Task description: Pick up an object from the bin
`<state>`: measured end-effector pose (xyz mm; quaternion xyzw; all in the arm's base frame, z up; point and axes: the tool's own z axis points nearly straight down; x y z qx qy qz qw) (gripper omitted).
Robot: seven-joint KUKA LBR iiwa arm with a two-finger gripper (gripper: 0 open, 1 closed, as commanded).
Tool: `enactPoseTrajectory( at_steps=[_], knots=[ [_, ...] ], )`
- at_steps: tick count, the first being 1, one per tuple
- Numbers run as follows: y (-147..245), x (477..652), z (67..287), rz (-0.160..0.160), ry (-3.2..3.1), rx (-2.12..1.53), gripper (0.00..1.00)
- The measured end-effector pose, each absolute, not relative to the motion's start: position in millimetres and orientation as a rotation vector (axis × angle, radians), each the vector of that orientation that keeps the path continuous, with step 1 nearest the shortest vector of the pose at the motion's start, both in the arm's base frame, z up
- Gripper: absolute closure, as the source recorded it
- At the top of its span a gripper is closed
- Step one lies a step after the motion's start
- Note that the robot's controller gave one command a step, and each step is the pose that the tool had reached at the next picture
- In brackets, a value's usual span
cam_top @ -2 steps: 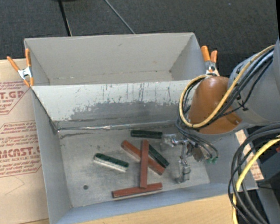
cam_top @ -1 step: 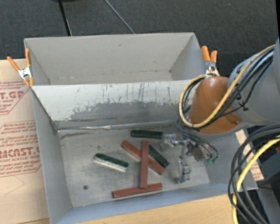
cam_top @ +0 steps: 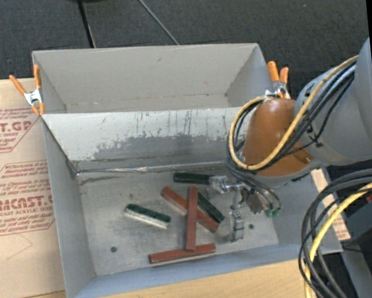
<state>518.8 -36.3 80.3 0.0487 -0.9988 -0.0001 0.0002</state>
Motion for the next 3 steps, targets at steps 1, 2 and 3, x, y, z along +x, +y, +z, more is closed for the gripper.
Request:
enactPoseTrajectory(
  at_steps=[1,2,3],
  knots=[
    [-19.7,532.6,84.1,-0.003,-3.143,-0.033,0.00],
    [-6.3,505.1,69.8,0.001,-3.142,-0.072,1.00],
    [-6.3,505.1,69.8,0.001,-3.142,-0.071,1.00]
  ],
)
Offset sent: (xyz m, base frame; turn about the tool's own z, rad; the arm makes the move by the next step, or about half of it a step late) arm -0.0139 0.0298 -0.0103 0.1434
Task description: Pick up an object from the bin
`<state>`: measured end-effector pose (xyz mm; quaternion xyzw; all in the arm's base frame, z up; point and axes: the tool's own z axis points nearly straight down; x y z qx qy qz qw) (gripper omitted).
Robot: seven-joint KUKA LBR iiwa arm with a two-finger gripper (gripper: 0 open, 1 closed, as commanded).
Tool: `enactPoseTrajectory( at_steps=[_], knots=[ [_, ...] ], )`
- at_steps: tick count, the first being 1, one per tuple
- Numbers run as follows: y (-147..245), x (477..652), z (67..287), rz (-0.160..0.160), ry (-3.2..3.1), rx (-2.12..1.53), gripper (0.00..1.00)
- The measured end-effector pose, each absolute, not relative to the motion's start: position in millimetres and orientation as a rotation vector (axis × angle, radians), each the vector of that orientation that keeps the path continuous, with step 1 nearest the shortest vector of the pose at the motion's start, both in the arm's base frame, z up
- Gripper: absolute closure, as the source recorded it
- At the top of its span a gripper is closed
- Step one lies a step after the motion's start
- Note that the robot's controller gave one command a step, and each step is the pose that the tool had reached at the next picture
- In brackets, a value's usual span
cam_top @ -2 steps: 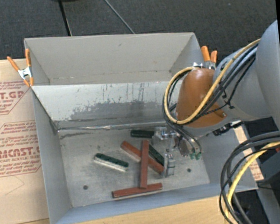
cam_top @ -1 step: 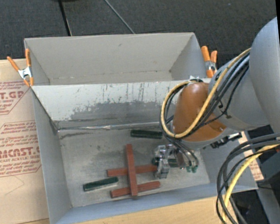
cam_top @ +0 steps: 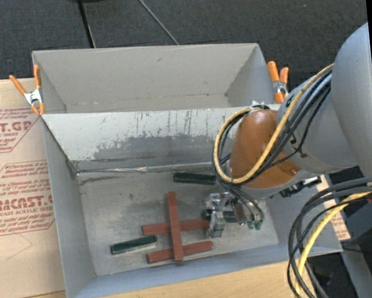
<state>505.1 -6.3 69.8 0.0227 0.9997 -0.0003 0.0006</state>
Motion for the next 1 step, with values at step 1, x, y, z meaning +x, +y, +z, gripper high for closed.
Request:
enactPoseTrajectory(
  at_steps=[1],
  knots=[
    [-8.1,521.5,199.8,0.000,3.136,-0.144,1.00]
  ],
)
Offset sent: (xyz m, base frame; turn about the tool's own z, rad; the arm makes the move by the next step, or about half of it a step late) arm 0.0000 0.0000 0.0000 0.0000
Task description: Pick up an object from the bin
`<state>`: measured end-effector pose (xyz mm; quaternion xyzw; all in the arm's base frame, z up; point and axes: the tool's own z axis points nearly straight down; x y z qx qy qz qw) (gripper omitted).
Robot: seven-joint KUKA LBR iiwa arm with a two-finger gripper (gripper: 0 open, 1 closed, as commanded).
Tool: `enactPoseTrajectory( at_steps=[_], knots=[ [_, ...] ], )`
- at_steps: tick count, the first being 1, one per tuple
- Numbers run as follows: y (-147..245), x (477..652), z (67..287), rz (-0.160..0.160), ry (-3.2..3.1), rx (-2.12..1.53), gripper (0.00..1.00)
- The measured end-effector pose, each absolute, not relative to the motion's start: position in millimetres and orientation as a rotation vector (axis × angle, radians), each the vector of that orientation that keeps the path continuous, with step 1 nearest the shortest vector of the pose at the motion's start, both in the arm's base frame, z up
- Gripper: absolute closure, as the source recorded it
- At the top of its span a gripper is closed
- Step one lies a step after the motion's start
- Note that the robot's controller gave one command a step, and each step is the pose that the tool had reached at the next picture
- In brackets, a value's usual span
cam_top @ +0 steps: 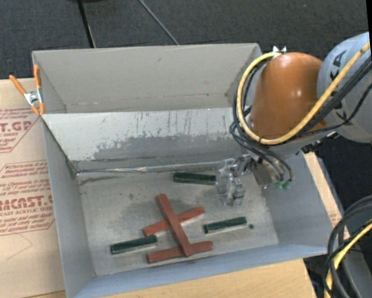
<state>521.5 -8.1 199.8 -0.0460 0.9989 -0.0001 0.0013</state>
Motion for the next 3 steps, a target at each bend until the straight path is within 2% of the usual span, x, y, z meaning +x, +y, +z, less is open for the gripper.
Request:
enactPoseTrajectory(
  at_steps=[1,2,3],
  knots=[
    [-8.0,521.5,199.8,-0.001,3.136,-0.145,0.00],
    [-8.0,521.5,199.8,-0.001,3.136,-0.144,0.00],
    [-24.6,518.9,159.1,-0.001,3.128,-0.149,0.00]
  ],
)
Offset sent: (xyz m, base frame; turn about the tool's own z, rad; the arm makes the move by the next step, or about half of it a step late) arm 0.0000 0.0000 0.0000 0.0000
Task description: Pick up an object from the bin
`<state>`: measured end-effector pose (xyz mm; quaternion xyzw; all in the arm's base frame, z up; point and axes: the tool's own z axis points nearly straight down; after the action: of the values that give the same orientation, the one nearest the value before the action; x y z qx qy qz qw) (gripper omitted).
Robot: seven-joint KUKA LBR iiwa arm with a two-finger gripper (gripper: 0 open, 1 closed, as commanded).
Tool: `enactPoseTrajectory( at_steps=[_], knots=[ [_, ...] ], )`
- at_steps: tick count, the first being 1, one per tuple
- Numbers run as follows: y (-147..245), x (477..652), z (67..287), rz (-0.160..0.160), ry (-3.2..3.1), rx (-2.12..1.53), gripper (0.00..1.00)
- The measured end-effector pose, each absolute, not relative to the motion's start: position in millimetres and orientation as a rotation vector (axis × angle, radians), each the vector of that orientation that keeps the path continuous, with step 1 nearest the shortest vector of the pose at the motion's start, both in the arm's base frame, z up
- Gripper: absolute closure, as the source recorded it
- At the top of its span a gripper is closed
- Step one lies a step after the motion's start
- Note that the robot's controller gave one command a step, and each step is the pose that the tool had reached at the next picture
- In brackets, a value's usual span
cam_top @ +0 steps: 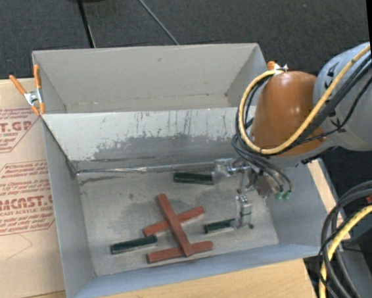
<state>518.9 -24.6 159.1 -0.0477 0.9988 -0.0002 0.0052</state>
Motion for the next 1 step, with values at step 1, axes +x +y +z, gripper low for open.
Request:
enactPoseTrajectory(
  at_steps=[1],
  knots=[
    [-0.2,490.3,69.5,0.001,3.134,-0.206,1.00]
  ],
)
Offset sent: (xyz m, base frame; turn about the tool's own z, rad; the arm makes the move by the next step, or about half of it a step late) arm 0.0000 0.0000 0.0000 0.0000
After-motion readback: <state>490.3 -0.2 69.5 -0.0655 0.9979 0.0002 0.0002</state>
